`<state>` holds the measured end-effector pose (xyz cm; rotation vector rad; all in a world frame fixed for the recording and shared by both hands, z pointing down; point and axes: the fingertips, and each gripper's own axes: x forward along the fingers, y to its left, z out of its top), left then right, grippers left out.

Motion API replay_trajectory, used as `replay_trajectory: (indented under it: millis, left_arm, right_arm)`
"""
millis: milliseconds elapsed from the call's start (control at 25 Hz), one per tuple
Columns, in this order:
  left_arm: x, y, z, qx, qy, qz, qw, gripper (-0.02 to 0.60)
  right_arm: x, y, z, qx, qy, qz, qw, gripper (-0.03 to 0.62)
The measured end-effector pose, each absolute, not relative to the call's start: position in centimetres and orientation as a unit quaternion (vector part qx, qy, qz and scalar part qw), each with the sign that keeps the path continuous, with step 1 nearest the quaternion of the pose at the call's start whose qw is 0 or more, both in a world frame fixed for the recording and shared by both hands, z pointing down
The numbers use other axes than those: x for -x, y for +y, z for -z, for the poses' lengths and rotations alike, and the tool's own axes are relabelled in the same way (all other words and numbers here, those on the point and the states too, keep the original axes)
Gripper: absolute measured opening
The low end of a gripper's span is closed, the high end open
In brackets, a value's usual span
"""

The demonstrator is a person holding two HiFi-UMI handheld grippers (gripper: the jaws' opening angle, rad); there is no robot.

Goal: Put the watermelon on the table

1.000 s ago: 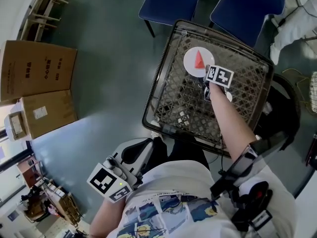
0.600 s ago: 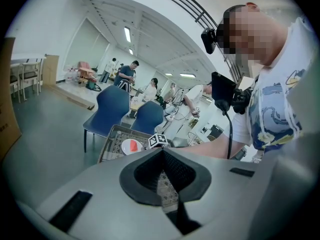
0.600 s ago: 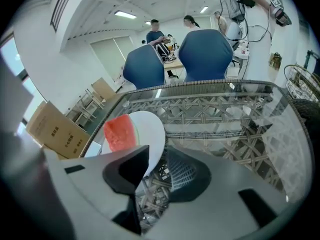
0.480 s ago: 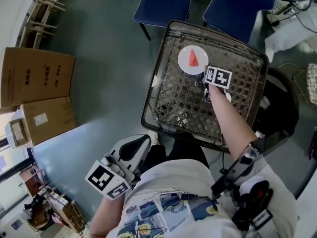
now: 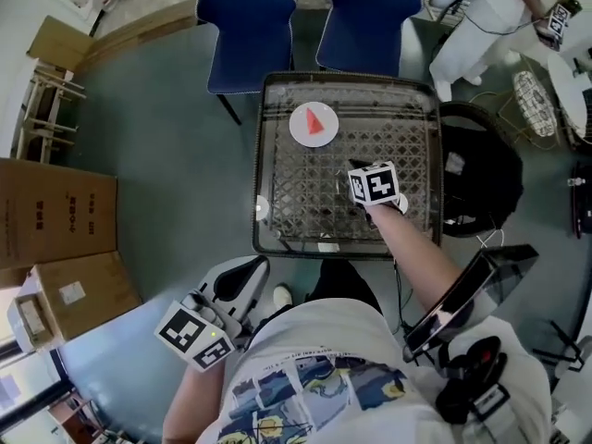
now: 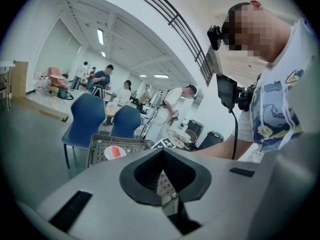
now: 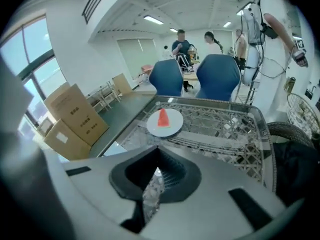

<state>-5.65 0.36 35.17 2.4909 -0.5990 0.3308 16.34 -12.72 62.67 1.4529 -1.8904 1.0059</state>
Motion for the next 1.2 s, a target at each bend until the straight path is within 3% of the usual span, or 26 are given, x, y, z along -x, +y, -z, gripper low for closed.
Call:
replay_trajectory:
  millis: [440, 720, 920, 1200]
  left_arm:
    - [15.5, 9.2, -31.6, -0.944, -0.158, -0.038, 0.286, 0.008]
    - [22.5, 15.0, -32.9, -0.955, -0.145, -0.076, 0.249, 0.008]
    - [24.4, 17.8, -34.5, -0.959, -0.130, -0.126, 0.216, 0.008]
    - [24.6, 18.4, -33.4, -0.962, -0.133, -0.105, 0.215, 0.008]
  right_arm:
    - [-3.6, 5.3, -51.9, -0.524, -0.753, -0.302, 0.260, 0.009]
    - [5.3, 14.4, -45.5, -0.519, -0.779, -0.292, 0.197, 0.009]
    - [9.2, 17.9, -41.6, -0.509, -0.802, -0.265, 0.168, 0.009]
    - [12.8, 19.8, -37.5, -0.483, -0.834, -0.213, 0.158, 0.009]
